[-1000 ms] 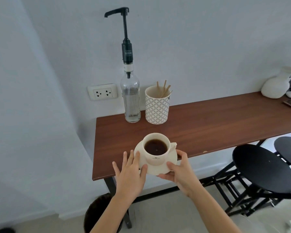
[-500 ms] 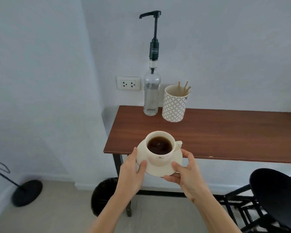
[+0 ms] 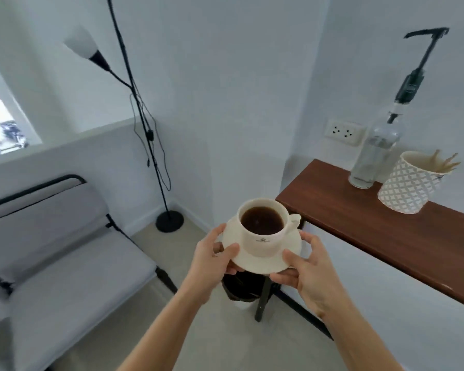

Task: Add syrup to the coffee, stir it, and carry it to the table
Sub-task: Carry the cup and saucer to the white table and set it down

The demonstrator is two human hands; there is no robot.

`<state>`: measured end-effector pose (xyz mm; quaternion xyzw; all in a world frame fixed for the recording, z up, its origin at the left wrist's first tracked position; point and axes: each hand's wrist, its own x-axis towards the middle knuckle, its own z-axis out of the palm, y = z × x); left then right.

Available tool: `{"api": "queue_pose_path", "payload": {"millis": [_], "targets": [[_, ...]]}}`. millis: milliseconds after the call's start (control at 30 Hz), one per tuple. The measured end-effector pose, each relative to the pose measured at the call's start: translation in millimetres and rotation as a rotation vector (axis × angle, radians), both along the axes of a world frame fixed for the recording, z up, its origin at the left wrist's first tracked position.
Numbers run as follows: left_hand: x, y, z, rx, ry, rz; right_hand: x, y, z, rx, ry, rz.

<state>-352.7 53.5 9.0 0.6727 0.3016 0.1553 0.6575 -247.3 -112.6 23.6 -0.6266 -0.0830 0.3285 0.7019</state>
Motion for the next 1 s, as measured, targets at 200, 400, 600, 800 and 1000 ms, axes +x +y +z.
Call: {"api": "queue_pose_path", "payload": {"millis": [200, 400, 600, 800, 1000], "targets": [[-123, 32, 14, -0.036, -0.084, 0.221, -87, 61, 11, 0.024, -0.004, 0.251], [-274, 63, 20, -0.042, -0.101, 0.402, -214, 122, 10, 0.045, 0.018, 0.461], [-424, 92, 20, 0.019, -0.038, 0.530, -347, 179, 1, 0.041, 0.045, 0.623], [-542, 122, 15, 0.001, -0.017, 0.688, -452, 232, -4, 0.034, 0.088, 0.794], [-627, 155, 2, -0.048, -0.037, 0.815, -529, 296, -9, -0.002, 0.113, 0.959]]}}
